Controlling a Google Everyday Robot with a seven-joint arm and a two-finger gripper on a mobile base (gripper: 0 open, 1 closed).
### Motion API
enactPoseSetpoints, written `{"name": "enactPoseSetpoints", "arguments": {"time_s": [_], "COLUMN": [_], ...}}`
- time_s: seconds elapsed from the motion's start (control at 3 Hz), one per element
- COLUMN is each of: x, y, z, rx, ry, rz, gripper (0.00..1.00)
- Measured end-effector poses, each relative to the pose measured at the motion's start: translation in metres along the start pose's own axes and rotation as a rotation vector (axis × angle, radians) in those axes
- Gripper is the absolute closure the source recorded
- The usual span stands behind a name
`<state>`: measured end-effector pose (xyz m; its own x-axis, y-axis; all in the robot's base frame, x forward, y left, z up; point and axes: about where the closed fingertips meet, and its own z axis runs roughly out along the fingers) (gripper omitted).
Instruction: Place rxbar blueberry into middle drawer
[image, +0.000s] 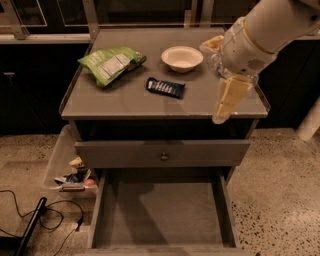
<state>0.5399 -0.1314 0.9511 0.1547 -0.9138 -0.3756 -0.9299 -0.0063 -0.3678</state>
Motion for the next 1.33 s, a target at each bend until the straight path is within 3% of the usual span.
{"name": "enactPoseSetpoints", "arguments": {"time_s": [0.33, 0.67, 1.0, 1.33], "x": [0.011, 0.011, 0.014, 0.02], "y": [-0.033, -0.033, -0.037, -0.052], "z": [0.05, 0.05, 0.075, 0.108], "rx": [-0.031, -0.031, -0.047, -0.084], "ry": [-0.061, -0.061, -0.106, -0.213], "rz": [0.006, 0.006, 0.054, 0.165], "gripper": [0.0, 0.0, 0.0, 0.0]}}
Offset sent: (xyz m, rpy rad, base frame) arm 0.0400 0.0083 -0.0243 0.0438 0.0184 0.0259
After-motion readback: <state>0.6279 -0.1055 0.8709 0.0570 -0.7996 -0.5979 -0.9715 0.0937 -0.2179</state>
